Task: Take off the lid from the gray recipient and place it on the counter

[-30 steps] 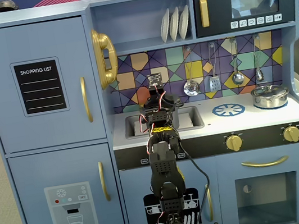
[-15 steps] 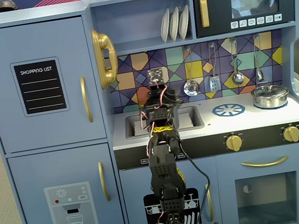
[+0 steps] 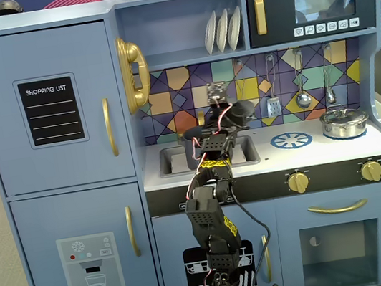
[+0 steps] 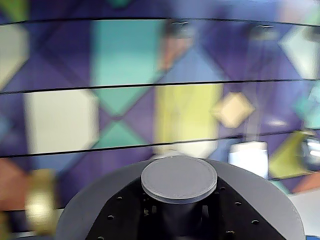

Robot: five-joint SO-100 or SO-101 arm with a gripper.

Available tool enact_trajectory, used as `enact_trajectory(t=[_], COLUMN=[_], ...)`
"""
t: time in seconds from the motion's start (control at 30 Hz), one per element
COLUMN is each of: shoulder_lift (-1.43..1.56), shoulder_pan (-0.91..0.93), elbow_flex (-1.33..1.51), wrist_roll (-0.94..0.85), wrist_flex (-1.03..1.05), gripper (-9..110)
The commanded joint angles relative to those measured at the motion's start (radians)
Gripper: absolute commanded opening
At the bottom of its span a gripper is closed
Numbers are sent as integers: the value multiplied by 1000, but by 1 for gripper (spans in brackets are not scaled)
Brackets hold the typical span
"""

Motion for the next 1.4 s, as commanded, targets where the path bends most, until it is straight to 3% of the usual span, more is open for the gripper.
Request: enact_trajectory(t=[0.0, 0.47, 1.37], shoulder_lift=[35, -64, -288], shoulder_pan=[63, 224, 285], elbow_flex=[-67, 15, 169], wrist_roll=[20, 60, 57], wrist_flex=[-2, -124, -359], gripper=[0, 0, 0])
